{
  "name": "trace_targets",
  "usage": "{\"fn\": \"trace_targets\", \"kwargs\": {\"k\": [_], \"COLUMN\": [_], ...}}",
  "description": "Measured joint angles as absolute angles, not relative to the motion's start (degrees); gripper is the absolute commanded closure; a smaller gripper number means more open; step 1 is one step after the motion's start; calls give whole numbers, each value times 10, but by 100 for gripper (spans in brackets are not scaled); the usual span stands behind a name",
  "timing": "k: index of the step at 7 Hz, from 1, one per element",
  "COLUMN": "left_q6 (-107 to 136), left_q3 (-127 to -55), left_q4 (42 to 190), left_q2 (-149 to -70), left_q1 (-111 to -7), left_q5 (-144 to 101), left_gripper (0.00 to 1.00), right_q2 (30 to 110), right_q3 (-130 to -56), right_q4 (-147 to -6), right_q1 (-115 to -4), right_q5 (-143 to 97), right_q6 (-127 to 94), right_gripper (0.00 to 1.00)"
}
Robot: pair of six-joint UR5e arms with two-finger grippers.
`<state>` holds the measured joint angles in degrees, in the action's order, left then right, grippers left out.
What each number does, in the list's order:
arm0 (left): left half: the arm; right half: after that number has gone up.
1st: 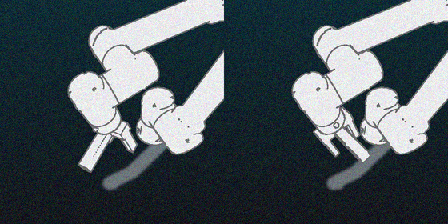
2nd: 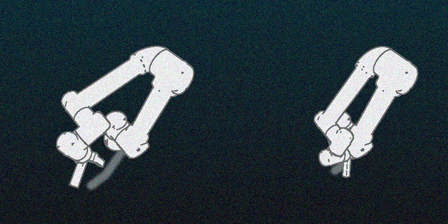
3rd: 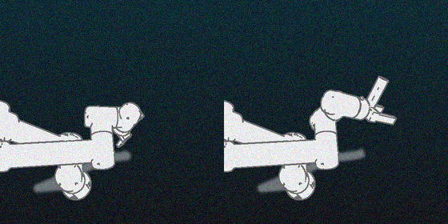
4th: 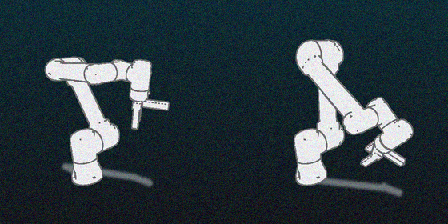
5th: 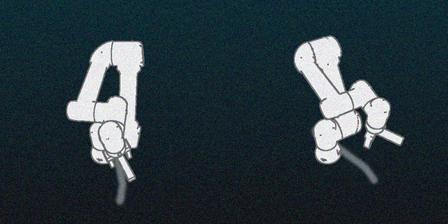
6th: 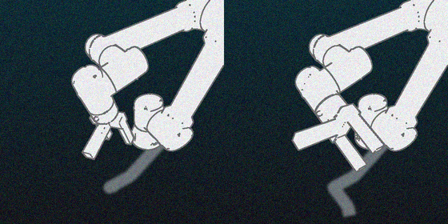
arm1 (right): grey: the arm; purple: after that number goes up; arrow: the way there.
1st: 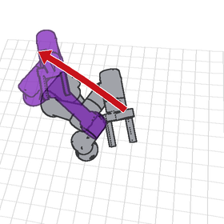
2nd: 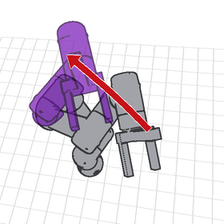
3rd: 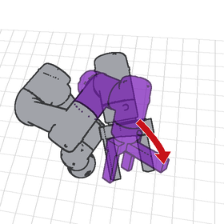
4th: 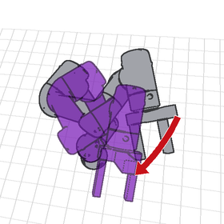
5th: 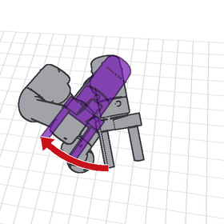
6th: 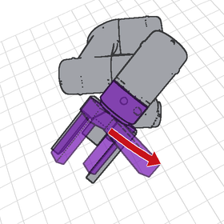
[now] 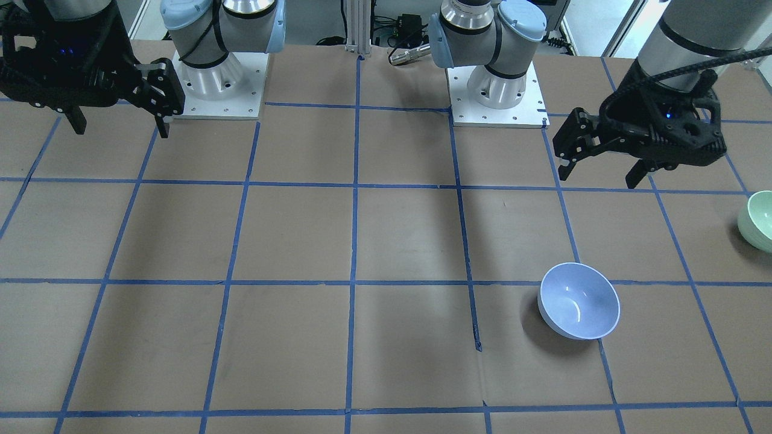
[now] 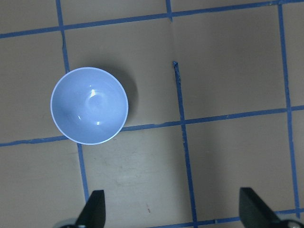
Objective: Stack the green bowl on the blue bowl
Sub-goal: 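Move the left gripper back toward the robot's base, away from the blue bowl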
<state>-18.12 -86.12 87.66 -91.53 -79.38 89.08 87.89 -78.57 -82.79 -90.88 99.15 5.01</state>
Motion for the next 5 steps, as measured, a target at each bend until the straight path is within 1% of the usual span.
{"fn": "trace_targets", "kwargs": {"k": [3, 5], "left_q6": [-294, -457], "left_q3": [-885, -904], "left_q4": [897, 915], "left_q2": [-898, -891], "left_q1": [-742, -676], "left_q5": [925, 939], "left_gripper": [0, 0], "right_q2": [879, 879], "right_q3": [-786, -786], "right_q4": [-828, -828], "right_q1": [-909, -909], "right_q5": [992, 992], "right_q6": [50, 50], "right_gripper": [0, 0]}}
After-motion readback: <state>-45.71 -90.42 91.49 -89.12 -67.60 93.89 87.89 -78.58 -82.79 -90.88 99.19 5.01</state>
